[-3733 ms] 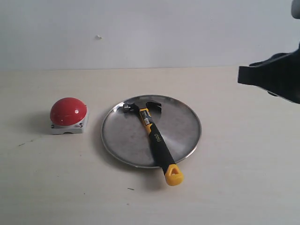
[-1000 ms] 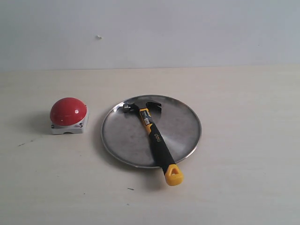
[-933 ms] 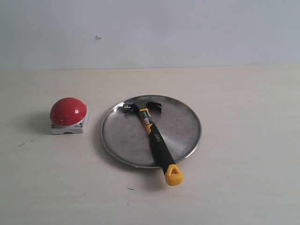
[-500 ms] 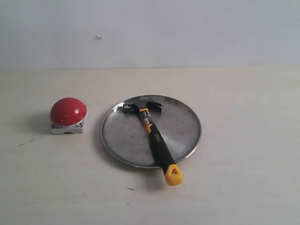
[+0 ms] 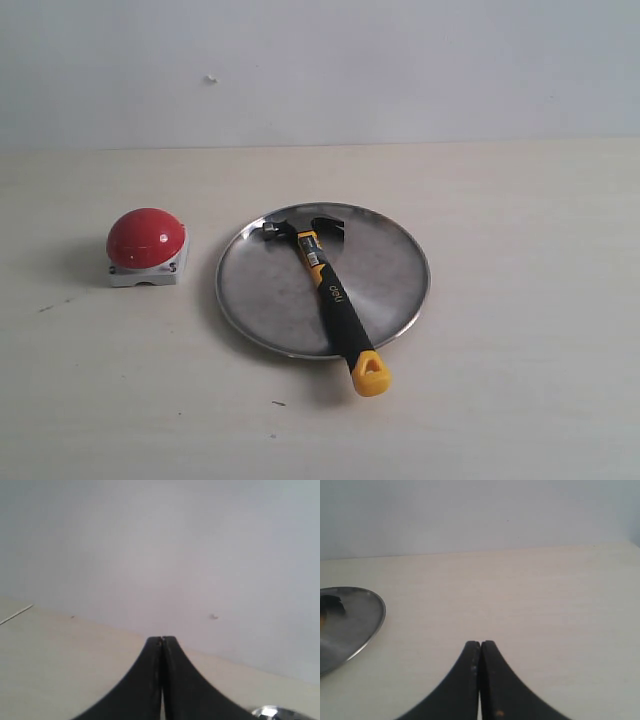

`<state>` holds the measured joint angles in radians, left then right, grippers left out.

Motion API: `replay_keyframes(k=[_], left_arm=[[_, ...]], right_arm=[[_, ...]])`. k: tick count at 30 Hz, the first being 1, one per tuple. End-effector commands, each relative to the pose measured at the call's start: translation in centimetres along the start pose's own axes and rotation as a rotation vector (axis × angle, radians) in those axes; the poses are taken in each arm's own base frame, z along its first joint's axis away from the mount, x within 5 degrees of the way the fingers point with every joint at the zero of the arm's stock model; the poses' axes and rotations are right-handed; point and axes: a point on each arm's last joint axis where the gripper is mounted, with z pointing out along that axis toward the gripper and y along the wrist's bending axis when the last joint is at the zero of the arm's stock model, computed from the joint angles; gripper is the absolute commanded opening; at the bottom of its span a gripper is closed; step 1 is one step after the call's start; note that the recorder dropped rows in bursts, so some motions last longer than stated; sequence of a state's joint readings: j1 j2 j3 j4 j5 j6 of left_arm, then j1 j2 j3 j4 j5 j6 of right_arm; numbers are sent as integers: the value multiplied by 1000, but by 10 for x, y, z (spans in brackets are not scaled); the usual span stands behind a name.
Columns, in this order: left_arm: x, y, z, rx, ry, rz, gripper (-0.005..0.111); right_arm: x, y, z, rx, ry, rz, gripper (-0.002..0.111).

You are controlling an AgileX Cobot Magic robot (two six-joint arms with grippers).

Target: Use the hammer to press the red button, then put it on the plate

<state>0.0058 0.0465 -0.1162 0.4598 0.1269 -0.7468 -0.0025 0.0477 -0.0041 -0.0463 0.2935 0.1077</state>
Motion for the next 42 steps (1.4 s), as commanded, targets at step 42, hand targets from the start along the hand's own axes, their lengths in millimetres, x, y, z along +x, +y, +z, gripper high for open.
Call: replay_keyframes(k=[42], left_arm=[[58, 13, -5, -23, 327, 141, 0]], right_arm=[[1, 0, 0, 4, -4, 5, 0]])
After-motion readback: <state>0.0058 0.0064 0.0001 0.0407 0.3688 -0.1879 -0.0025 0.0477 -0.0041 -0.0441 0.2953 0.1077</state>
